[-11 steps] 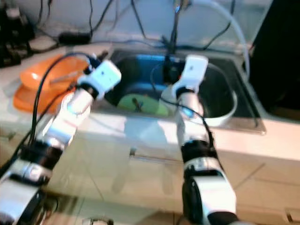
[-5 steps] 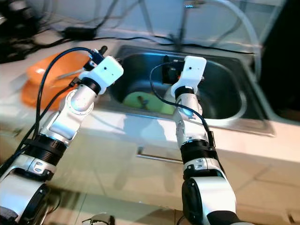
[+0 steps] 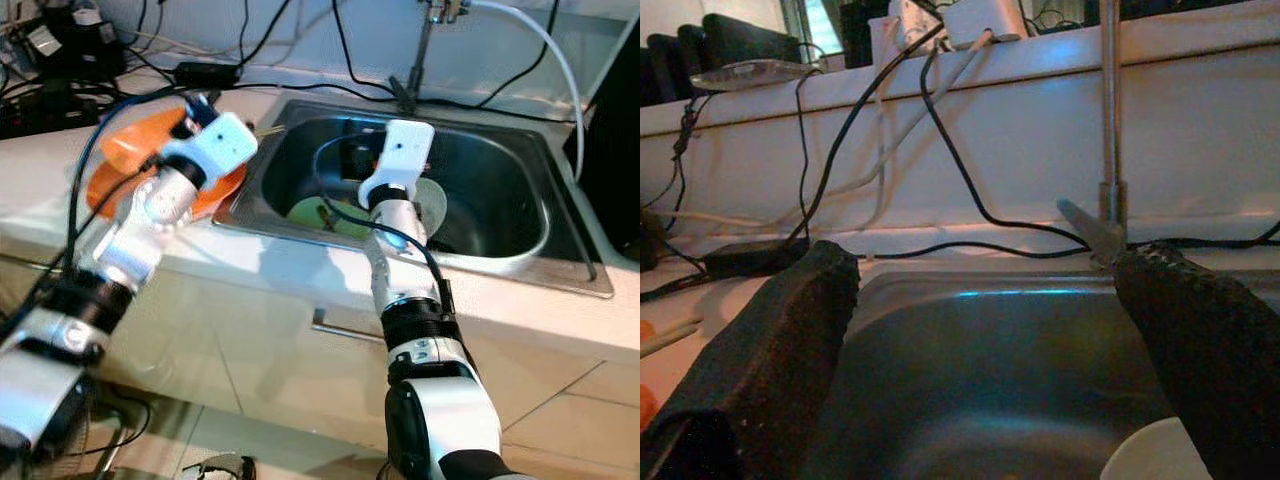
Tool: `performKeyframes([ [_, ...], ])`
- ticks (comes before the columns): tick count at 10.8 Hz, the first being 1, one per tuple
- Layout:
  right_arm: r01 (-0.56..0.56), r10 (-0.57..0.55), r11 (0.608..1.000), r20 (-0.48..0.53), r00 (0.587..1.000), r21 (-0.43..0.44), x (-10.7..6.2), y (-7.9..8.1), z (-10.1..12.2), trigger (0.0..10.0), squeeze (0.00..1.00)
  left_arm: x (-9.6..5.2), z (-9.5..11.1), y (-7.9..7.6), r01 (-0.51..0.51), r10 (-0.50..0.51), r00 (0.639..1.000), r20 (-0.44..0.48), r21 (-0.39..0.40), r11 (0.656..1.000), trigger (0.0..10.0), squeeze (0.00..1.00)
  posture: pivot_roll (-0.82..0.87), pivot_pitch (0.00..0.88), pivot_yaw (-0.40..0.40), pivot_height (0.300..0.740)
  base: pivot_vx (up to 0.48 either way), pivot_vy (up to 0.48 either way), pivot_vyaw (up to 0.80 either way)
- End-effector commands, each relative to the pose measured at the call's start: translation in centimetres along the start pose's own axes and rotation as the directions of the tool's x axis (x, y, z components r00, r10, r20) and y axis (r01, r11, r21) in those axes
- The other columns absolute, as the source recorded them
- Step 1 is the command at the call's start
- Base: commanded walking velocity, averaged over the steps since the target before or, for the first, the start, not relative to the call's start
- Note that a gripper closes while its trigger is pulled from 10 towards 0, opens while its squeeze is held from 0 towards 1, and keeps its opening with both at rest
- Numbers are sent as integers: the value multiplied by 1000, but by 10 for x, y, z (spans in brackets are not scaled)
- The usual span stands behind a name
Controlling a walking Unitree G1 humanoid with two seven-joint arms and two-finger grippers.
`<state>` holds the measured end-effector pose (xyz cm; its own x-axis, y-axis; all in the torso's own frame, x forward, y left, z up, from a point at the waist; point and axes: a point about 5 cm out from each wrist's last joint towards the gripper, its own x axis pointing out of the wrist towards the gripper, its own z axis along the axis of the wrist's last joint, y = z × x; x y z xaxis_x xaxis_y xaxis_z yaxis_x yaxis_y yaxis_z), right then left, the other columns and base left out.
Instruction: Kitchen organization
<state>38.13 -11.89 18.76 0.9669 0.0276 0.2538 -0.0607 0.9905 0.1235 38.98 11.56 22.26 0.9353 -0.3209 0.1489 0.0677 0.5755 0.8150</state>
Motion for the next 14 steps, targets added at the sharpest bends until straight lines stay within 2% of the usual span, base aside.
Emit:
performKeyframes([
  [1,8,-8,1000,8,1000,12,-1,-1,2,10000,0,3,0,-1,19,-19,1000,0,24,1000,10000,0,92,0,4,740,0,0,0],
  [4,18,-18,1000,3,1000,11,-7,-3,-1,10000,0,13,5,-6,97,-98,995,16,33,995,10000,0,70,0,16,740,0,0,0],
  [6,23,-23,1000,-10,1000,6,-15,-4,-6,10000,0,17,8,-9,119,-120,992,24,59,991,10000,0,55,32,25,740,0,0,0],
  [8,27,-27,1000,-22,999,8,-32,-3,-9,10000,0,19,11,-13,136,-139,990,36,79,988,10000,0,23,96,35,740,0,0,0],
  [10,29,-28,999,-34,999,16,-42,-2,-9,10000,0,23,14,-12,124,-129,991,29,123,985,10000,0,2,132,37,740,0,0,0],
  [14,17,-15,999,-62,998,30,-62,6,-4,10000,0,31,21,-3,42,-45,999,16,160,986,10000,0,-24,175,38,740,0,0,0],
])
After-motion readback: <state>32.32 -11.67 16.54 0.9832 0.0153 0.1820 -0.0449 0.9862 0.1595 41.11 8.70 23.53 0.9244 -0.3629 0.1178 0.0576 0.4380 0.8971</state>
